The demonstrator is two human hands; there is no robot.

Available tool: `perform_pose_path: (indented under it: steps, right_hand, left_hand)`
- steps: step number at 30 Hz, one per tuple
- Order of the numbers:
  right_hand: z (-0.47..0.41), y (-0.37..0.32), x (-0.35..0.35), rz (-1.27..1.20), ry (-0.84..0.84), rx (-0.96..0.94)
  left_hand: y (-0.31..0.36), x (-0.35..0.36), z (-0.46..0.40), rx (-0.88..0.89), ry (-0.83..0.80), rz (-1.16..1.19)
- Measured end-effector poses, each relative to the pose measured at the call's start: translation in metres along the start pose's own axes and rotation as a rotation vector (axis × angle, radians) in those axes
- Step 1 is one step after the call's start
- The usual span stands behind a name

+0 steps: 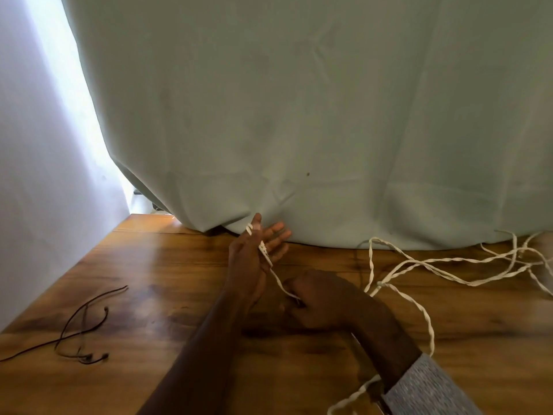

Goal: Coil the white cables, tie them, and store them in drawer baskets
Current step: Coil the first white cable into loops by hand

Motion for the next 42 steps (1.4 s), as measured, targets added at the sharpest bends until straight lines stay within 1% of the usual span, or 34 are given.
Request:
perform_pose_path:
  steps: [4, 6, 8, 10, 12, 15, 17, 18, 21, 23, 25, 27, 29, 32, 34, 36, 38, 41, 42]
  right_hand:
    - [0.002, -0.007, -0.017, -0.131, 0.075, -0.016]
    - [0.004, -0.004, -0.028, -0.1, 0.132, -0.012]
    - [0.006, 0.007, -0.041, -0.007, 0.199, 0.027]
    - [0.011, 0.021, -0.054, 0.01, 0.287, 0.06]
    - [0.015, 0.034, -0.062, -0.009, 0.358, 0.083]
    - [0.019, 0.041, -0.069, 0.031, 0.487, 0.056]
    - [0.021, 0.042, -0.073, 0.063, 0.581, 0.038]
    - [0.022, 0.043, -0.074, 0.071, 0.613, 0.037]
    - [0.026, 0.052, -0.077, 0.056, 0.66, 0.081]
    - [0.028, 0.057, -0.074, 0.036, 0.669, 0.125]
    - [0.027, 0.057, -0.07, 0.013, 0.651, 0.165]
    - [0.026, 0.058, -0.066, -0.032, 0.633, 0.207]
    - [0.026, 0.06, -0.065, -0.062, 0.616, 0.233]
    - [0.024, 0.062, -0.056, -0.054, 0.502, 0.286]
    - [0.02, 0.059, -0.045, -0.029, 0.43, 0.302]
    - [0.013, 0.052, -0.036, -0.029, 0.389, 0.272]
    - [0.006, 0.048, -0.025, -0.028, 0.35, 0.238]
    - [0.002, 0.049, -0.019, 0.032, 0.29, 0.235]
    - [0.001, 0.048, -0.016, 0.055, 0.264, 0.233]
  left_hand:
    - [0.001, 0.006, 0.007, 0.324, -0.077, -0.546]
    - [-0.003, 0.006, 0.008, 0.472, -0.121, -0.781]
    - [-0.011, 0.003, 0.003, 0.525, -0.179, -0.94]
    - [-0.018, 0.004, -0.001, 0.462, -0.253, -1.001]
    - [-0.024, 0.01, 0.002, 0.311, -0.326, -0.965]
    - [-0.033, 0.015, 0.016, 0.031, -0.347, -0.899]
    - [-0.04, 0.013, 0.022, -0.127, -0.367, -0.81]
    - [-0.042, 0.014, 0.025, -0.2, -0.404, -0.737]
    - [-0.042, 0.02, 0.031, -0.378, -0.558, -0.498]
    - [-0.041, 0.022, 0.035, -0.45, -0.63, -0.412]
    - [-0.038, 0.025, 0.039, -0.478, -0.674, -0.337]
    - [-0.034, 0.027, 0.04, -0.496, -0.683, -0.243]
    - [-0.027, 0.03, 0.041, -0.533, -0.708, -0.104]
    - [-0.011, 0.038, 0.049, -0.569, -0.813, 0.124]
    - [-0.005, 0.042, 0.052, -0.545, -0.83, 0.208]
    - [-0.003, 0.041, 0.049, -0.51, -0.769, 0.257]
    - [-0.001, 0.035, 0.041, -0.471, -0.663, 0.29]
    - [-0.001, 0.023, 0.028, -0.395, -0.481, 0.301]
    - [-0.001, 0.019, 0.024, -0.388, -0.445, 0.312]
Point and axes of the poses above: each hand's wrist, its own z-axis away from the middle knuckle, its own x-axis out of the palm, y = z × x, the point moved 7 cm from there along -z, towards the middle knuckle, and after that the axes turned 11 degrees about y, right-handed, at the moved point
